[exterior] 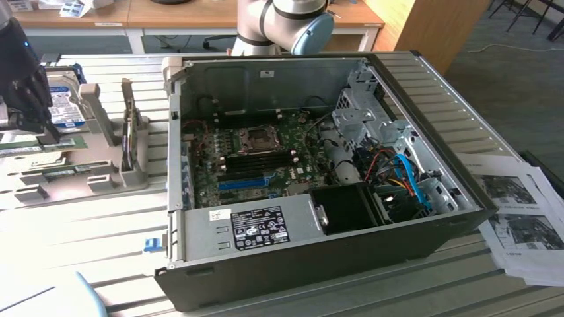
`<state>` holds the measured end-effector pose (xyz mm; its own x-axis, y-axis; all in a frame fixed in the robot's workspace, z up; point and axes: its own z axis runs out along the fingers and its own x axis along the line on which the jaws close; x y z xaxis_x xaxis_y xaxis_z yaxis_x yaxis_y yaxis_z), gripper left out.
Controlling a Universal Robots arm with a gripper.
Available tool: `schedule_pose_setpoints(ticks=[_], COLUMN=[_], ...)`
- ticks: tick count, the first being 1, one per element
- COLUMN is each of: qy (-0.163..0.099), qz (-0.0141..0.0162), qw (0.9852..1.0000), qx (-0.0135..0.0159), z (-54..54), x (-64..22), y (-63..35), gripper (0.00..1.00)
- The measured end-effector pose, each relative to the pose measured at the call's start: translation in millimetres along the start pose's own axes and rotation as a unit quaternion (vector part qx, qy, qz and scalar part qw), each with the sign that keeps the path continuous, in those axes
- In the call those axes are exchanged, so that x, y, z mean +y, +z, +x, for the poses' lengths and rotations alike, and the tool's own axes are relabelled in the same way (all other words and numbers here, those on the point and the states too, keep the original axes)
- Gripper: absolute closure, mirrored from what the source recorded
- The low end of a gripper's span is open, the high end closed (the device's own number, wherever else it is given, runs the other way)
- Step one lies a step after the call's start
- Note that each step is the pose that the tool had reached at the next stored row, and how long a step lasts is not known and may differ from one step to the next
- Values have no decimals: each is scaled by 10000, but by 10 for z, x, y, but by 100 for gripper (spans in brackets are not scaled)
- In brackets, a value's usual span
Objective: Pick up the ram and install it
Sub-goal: 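Pick up the ram and move it above insertion slot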
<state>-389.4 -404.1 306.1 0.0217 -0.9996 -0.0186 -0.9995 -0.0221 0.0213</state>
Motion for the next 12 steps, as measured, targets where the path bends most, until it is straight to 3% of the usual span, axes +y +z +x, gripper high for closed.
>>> schedule_pose_setpoints(ticks=[12], qy=[0], qz=[0], qw=[10000], qx=[0], z=[-3], x=[3], y=[-137], gripper=[89])
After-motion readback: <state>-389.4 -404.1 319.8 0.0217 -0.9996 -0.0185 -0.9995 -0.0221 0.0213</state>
